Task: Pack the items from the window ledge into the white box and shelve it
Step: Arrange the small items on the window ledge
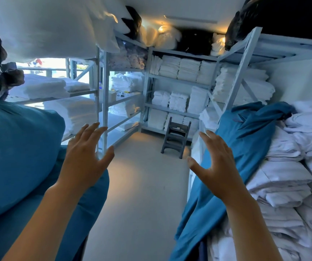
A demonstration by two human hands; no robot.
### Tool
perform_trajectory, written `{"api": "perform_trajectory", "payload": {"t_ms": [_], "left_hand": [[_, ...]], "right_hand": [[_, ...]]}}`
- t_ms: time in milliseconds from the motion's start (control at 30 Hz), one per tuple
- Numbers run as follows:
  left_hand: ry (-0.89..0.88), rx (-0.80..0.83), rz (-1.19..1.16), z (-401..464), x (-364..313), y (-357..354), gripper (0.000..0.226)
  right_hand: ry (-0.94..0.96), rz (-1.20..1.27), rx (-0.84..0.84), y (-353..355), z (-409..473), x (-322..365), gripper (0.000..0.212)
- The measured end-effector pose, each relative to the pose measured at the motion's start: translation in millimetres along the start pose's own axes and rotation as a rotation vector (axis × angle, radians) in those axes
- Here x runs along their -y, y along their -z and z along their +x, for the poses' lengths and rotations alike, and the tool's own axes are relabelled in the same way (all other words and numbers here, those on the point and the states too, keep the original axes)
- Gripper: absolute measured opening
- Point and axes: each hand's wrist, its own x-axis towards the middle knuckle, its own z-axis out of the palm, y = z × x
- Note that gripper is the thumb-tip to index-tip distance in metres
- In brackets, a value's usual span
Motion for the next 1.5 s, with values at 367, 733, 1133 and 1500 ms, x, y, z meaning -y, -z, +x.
{"api": "perform_trajectory", "payload": {"t_ms": [367,733,1133,1500], "left_hand": [[0.01,-0.034,-0.007,57.5,27.4,-46.1,0.051],[-0.013,0.012,-0.036,157.8,24.7,-163.8,0.057],[-0.029,0.036,-0.01,240.2,7.2,-282.3,0.048],[-0.085,0.032,0.035,308.8,44.2,-340.5,0.055]], "right_hand": [[-0.005,0.101,-0.034,-61.1,67.5,-39.2,0.079],[-0.044,0.155,-0.025,-111.8,170.9,-141.8,0.079],[-0.101,0.214,0.038,-170.5,252.2,-248.4,0.078],[-0.126,0.124,0.075,-232.8,313.3,-274.2,0.081]]}}
